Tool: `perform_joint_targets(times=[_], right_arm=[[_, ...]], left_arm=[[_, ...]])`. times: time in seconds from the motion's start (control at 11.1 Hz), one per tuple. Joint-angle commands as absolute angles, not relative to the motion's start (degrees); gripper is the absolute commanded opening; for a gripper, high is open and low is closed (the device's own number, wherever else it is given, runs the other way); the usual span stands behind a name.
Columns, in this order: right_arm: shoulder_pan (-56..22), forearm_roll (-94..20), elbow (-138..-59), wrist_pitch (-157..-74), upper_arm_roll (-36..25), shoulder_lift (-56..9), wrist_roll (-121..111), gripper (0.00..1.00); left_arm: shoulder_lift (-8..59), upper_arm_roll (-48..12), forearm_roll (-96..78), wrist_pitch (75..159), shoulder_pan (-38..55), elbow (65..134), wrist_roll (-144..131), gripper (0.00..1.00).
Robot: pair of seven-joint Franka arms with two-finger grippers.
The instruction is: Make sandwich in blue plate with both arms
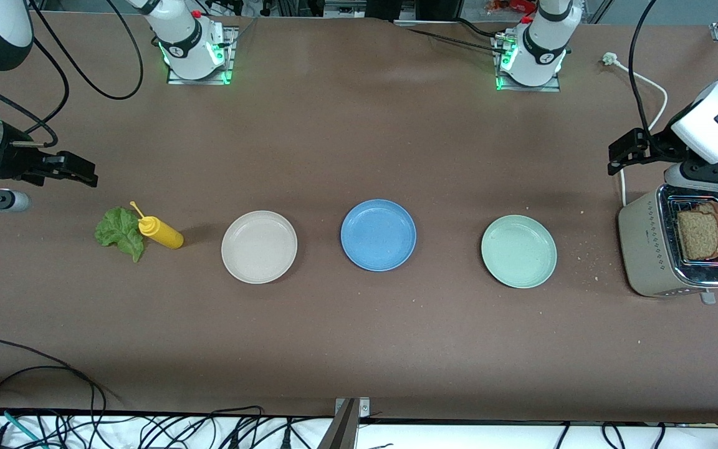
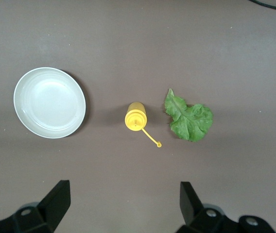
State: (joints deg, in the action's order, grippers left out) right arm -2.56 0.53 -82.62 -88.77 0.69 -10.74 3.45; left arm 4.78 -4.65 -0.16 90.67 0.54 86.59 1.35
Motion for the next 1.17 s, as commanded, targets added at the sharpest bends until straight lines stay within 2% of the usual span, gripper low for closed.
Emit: perform_joint_targets(times=[0.0, 1.08], right_arm=[[-3.25, -0.35, -83.14, -88.15, -0.09, -10.81, 4.04, 1.0], [-3.16, -0.26, -83.58, -88.24, -0.09, -10.9, 3.87, 1.0]], left_arm=[[3.69, -5.36, 1.49, 90.09, 0.0, 87.45, 0.97, 1.0], [3.52, -6.84, 0.62, 90.35, -1.66, 88.24, 1.67, 1.0]])
